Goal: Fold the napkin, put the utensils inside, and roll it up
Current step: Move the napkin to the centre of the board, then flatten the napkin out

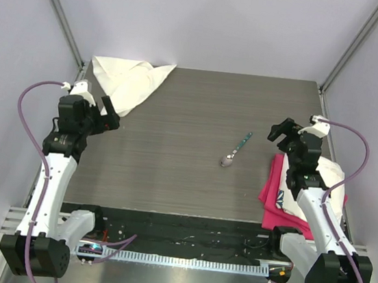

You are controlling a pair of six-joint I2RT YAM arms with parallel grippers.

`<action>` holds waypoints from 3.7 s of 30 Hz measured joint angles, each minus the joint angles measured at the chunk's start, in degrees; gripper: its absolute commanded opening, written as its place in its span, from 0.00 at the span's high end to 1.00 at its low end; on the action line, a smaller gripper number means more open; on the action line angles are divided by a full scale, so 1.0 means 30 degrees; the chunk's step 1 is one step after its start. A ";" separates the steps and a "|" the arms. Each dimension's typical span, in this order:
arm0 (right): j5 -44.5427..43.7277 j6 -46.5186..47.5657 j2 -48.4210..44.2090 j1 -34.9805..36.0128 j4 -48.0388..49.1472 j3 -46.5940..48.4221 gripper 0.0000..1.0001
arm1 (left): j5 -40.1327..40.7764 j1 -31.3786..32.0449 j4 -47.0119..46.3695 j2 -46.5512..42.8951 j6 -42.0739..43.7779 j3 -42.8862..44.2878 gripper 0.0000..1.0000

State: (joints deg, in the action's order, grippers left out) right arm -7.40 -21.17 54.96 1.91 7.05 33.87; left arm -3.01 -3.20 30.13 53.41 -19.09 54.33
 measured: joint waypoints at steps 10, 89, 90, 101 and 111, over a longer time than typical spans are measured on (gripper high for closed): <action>0.0007 0.0000 -0.0051 0.0000 -0.0372 0.0219 0.11 | -0.0044 0.0000 -0.0044 0.0408 0.0597 -0.0007 0.00; 0.4881 -0.0605 0.8196 0.5843 -0.4109 0.5275 0.18 | 0.0845 1.5722 -0.6681 0.9377 -1.1176 -0.4291 0.69; 0.4874 -0.0641 0.8437 0.5989 -0.4116 0.5421 0.18 | 0.0889 1.6043 -0.6688 0.9493 -1.1285 -0.4291 0.51; 0.4226 -0.0561 1.2524 0.6841 -0.5042 0.9347 0.18 | 0.5355 1.6240 -0.1304 0.6462 -0.7293 -0.0175 0.00; 0.3096 0.0539 2.0531 0.7249 -0.7672 1.9241 0.25 | 0.9719 1.0309 0.2681 0.7147 -0.2251 0.3694 0.01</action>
State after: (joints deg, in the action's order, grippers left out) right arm 1.89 -19.55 116.55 23.66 -15.97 91.59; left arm 26.15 27.73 38.17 74.85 -25.85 65.41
